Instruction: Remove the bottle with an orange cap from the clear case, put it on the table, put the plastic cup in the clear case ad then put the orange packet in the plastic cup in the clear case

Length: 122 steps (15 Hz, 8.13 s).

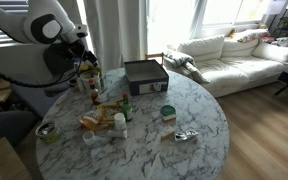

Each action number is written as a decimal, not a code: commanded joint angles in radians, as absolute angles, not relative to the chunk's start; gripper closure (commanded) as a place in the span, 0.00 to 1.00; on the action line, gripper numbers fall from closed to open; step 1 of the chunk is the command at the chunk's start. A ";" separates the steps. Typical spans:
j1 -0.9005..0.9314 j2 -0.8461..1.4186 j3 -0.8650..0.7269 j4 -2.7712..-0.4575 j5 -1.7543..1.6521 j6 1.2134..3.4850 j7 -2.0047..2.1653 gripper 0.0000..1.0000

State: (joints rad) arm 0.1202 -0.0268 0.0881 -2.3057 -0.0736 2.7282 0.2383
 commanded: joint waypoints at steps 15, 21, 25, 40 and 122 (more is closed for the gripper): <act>-0.037 -0.381 0.058 -2.488 0.012 2.203 0.398 0.00; -0.055 -0.263 -0.006 -2.545 0.070 2.263 0.312 0.00; -0.057 -0.159 -0.089 -2.576 0.207 2.303 0.136 0.00; -0.057 0.030 -0.101 -2.635 0.649 2.701 -0.301 0.00; 0.134 -0.148 0.069 -2.293 0.896 2.615 -0.339 0.99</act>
State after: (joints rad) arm 0.1324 -0.1470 0.0711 -2.2939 0.9005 2.6160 -0.3433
